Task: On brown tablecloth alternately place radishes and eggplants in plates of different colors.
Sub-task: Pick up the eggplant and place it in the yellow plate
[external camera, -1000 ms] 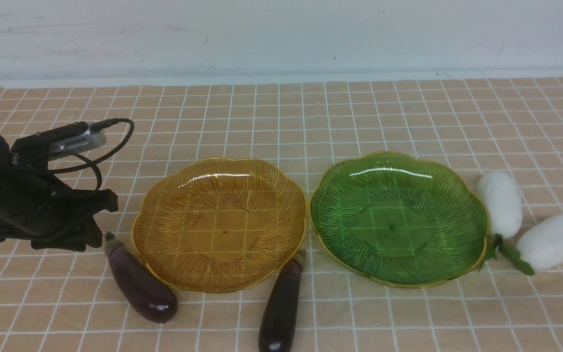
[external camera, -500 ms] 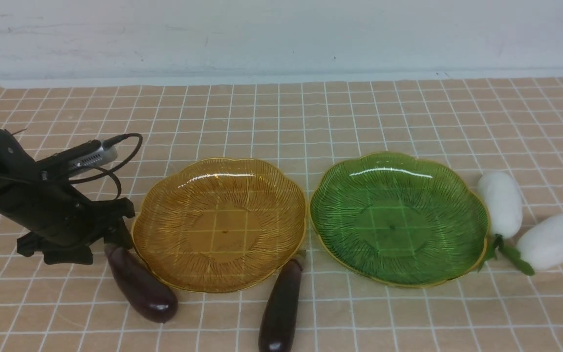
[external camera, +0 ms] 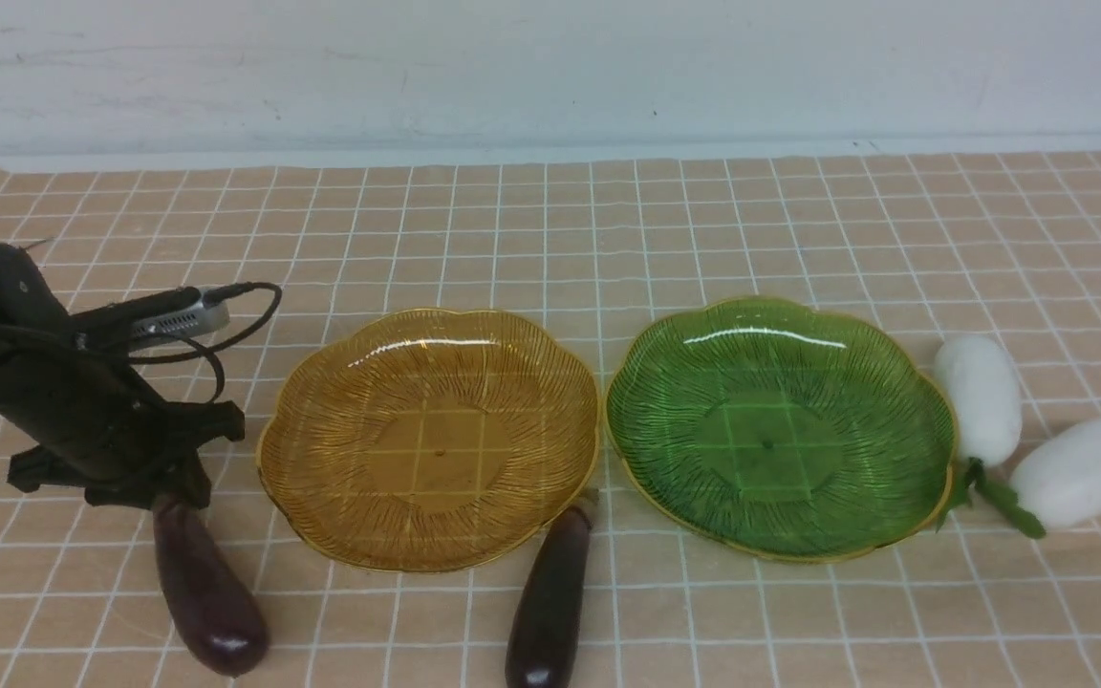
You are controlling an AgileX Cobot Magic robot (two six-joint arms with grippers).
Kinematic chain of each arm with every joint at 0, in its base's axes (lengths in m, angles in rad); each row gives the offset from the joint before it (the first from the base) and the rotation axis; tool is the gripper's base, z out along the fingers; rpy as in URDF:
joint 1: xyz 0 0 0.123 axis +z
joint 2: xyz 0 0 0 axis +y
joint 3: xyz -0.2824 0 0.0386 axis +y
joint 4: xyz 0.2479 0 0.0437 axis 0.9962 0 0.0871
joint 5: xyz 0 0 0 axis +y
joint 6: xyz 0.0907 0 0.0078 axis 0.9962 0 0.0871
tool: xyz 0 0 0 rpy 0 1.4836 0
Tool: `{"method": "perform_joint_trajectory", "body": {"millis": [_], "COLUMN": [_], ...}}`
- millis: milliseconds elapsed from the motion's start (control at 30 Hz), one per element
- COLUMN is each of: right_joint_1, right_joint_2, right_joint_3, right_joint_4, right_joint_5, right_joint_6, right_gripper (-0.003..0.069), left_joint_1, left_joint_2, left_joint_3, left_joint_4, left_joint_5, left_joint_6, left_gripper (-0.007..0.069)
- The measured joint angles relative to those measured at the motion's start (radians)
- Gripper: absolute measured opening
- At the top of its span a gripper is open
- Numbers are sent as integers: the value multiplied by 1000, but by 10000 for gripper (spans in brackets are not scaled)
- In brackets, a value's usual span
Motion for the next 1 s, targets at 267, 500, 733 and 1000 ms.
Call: {"method": "perform_joint_trajectory", "body": {"millis": [267,500,733,1000], "right_joint_1": [0,0,0,0], "right_joint_2": [0,0,0,0], "right_joint_3": [0,0,0,0], "right_joint_4": [1,1,1,1], "right_joint_5": [0,-1,-1,16], "right_joint_6": [-2,-2,-2,-2], "right_gripper": [-15,-15,-15,-15], "left_joint_1": [-154,-243,-245,-245], "left_joint_2": [-47,-19,36,29], "left_joint_3": [-141,-146,-147,-183], "left_joint_4": [-257,-353,-332,-282], "left_joint_5": [40,-138,-129,-25], "left_joint_6": [230,312,313,279], "left_gripper": [134,161,332,524]}}
